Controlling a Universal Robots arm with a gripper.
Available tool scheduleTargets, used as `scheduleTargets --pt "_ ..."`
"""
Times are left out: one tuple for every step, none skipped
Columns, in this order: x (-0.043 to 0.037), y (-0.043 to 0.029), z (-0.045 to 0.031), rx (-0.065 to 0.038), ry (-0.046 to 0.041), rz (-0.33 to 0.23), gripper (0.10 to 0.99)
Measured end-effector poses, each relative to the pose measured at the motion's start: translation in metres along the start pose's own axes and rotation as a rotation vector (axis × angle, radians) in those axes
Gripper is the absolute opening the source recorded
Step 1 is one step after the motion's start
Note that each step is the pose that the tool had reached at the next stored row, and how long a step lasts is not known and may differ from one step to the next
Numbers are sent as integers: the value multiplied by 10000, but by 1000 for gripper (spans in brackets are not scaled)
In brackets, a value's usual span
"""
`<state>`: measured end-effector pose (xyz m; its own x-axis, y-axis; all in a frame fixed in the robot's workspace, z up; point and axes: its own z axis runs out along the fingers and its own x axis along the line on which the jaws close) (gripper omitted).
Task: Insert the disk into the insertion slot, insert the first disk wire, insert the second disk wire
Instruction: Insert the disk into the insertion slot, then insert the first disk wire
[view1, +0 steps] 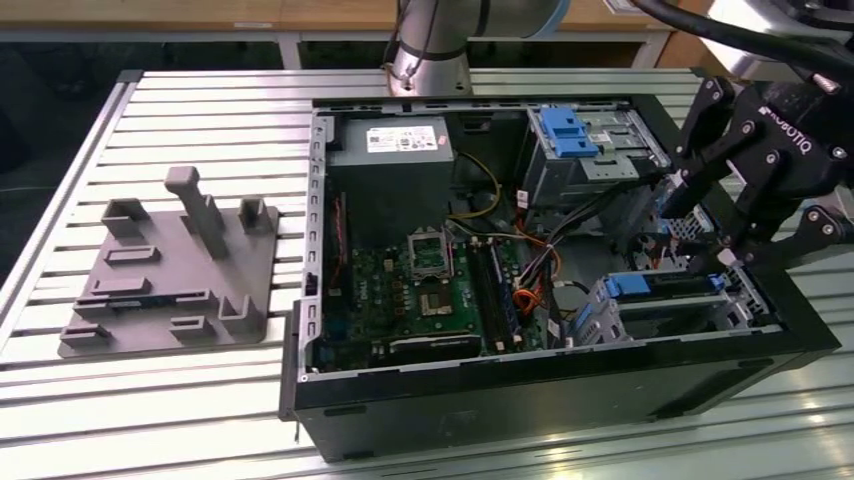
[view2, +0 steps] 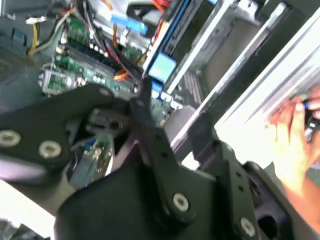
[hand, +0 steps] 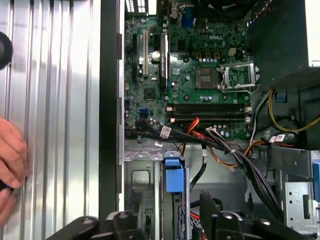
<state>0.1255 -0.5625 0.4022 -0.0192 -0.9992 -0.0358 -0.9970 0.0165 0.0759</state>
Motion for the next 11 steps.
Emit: scheduleTargets --pt "0 0 1 0 -2 0 553" --pt "0 0 1 0 -2 0 553" --pt "0 0 1 0 -1 0 616" --pt "0 0 2 0 -2 0 616" --pt "0 0 2 0 -2 0 616" --pt "0 0 2 1 -2 0 616" --pt "0 0 3 0 -3 0 616" --pt "0 0 3 0 -2 0 616" --pt "0 0 5 0 -2 0 616" --pt "0 -1 7 0 -2 0 616" --pt "0 -1 7 0 -2 0 616"
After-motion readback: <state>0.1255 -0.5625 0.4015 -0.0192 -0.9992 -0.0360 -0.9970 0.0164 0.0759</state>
